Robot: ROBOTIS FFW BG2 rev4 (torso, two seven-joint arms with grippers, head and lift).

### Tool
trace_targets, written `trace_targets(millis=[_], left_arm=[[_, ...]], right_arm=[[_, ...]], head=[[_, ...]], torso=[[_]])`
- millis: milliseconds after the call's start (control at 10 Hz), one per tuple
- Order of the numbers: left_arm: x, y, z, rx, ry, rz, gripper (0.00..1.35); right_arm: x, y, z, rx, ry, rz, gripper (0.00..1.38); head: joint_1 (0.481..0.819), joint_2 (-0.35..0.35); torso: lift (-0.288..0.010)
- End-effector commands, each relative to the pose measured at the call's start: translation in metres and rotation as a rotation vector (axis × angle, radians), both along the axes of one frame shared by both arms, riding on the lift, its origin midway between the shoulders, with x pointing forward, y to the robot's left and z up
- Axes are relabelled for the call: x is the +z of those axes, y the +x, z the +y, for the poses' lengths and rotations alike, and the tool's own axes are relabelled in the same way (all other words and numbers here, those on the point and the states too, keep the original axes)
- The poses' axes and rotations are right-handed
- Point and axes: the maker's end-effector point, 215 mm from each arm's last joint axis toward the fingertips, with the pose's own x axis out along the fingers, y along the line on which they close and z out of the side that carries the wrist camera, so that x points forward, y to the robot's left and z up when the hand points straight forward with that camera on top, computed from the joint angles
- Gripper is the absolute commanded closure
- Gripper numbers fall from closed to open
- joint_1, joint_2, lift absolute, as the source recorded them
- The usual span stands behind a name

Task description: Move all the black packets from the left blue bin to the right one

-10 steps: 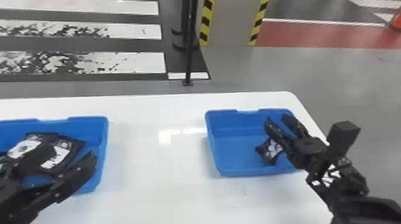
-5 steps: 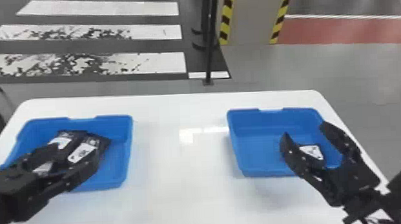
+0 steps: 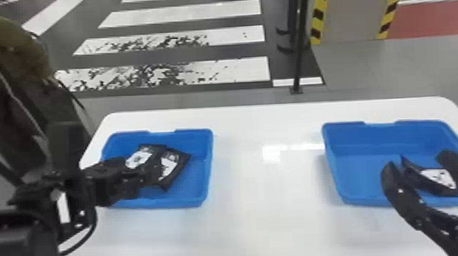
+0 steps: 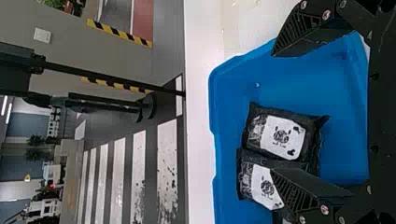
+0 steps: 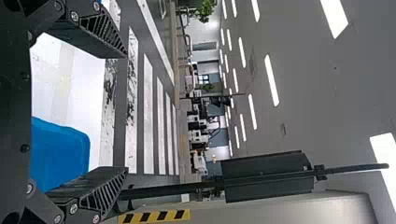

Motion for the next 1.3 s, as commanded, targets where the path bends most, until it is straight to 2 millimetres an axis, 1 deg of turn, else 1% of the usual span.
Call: trace_targets(millis=[0,100,200,300,400,700,900,1100,1200], left_arm=[[-0.011,0.021,0.008,0.018,0.022,0.038,0.17],[-0.022,0.033,0.004,0.007,0.022,0.065,0.17],[-0.028,0.044,-0.005,-0.013,0.031,0.083,0.17],[-0.041,0.051,-0.012,-0.028,0.031,0.121,0.17],[-0.05,0.058,-0.014,-0.03,0.033,0.147,0.17],[-0.079,0.066,-0.02,-0.037,0.057,0.234,0.17],[-0.092,0.072,-0.026,-0.048,0.066,0.277,0.17],[-0.094,0.071,-0.016,-0.02,0.1,0.3,0.17],[-0.097,0.066,-0.007,0.004,0.123,0.327,0.17]], right_arm=[[0.0,-0.003,0.001,0.003,0.015,0.004,0.17],[0.0,-0.003,0.004,0.009,0.025,0.004,0.18],[0.0,-0.003,0.005,0.011,0.028,0.004,0.18],[-0.004,-0.003,0.007,0.016,0.042,0.018,0.18],[-0.007,-0.002,0.008,0.019,0.049,0.025,0.18],[-0.014,0.001,0.013,0.031,0.068,0.04,0.18],[-0.018,0.002,0.015,0.038,0.084,0.048,0.18],[-0.021,0.003,0.016,0.041,0.092,0.055,0.18],[-0.023,0.004,0.017,0.042,0.099,0.059,0.18]], head=[[0.695,0.128],[0.695,0.136],[0.695,0.137],[0.695,0.133],[0.695,0.124],[0.695,0.116],[0.695,0.111],[0.695,0.11],[0.695,0.113]], torso=[[-0.14],[-0.14],[-0.14],[-0.14],[-0.14],[-0.14],[-0.14],[-0.14],[-0.14]])
